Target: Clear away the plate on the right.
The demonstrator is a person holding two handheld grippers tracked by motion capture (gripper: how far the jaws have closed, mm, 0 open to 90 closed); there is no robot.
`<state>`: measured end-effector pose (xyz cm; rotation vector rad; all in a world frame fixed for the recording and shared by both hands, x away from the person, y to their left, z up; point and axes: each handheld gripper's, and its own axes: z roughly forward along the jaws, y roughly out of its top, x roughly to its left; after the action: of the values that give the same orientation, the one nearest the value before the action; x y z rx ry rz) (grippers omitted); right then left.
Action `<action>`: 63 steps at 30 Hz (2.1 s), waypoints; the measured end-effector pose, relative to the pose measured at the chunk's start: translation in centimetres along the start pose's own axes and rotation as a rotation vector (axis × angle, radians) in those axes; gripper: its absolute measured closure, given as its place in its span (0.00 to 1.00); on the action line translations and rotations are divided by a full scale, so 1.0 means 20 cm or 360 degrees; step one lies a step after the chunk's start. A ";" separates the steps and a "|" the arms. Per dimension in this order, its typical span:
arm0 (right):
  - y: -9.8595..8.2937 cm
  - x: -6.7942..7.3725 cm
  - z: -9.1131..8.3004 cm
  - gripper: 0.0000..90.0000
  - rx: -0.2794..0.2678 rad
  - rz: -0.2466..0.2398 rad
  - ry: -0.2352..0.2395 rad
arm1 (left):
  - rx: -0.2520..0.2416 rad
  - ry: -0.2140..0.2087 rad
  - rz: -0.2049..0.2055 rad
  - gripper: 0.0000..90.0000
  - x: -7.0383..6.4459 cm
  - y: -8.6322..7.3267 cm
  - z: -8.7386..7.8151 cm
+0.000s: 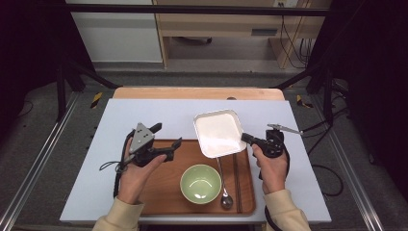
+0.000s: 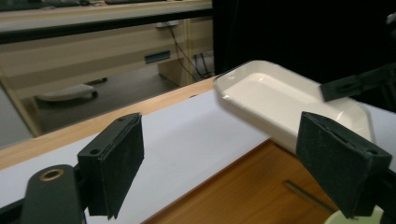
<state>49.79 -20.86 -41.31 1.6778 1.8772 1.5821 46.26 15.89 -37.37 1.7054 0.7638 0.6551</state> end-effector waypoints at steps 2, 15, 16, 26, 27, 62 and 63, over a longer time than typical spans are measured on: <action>0.00 0.02 0.00 0.99 -0.0014 -0.0009 -0.0011 | 0.0031 0.0026 0.0024 0.18 -0.05 0.03 0.03; 0.02 0.17 -0.05 0.99 -0.0075 -0.0104 0.0006 | 0.0122 0.0085 -0.0065 0.28 -0.19 0.05 0.14; 0.02 0.17 -0.05 0.99 -0.0084 -0.0123 -0.0002 | 0.0122 0.0074 -0.0072 0.29 -0.20 0.05 0.14; 0.00 0.21 -0.05 0.99 -0.0100 -0.0172 -0.0025 | 0.0163 0.0085 -0.0156 0.46 -0.20 0.01 0.18; 0.00 0.21 -0.05 0.99 -0.0106 -0.0179 -0.0028 | 0.0160 0.0093 -0.0170 0.50 -0.19 0.01 0.18; -0.10 0.29 0.06 0.65 0.0070 -0.0337 0.0071 | 0.0009 0.0283 -0.0284 0.99 -0.03 0.03 0.15; -0.09 0.29 0.06 0.61 0.0063 -0.0356 0.0065 | 0.0011 0.0295 -0.0284 0.99 -0.02 0.03 0.14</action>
<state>47.45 -15.21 -40.36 1.4012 2.0466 1.5101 48.22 13.72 -37.51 1.5758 1.0366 0.6926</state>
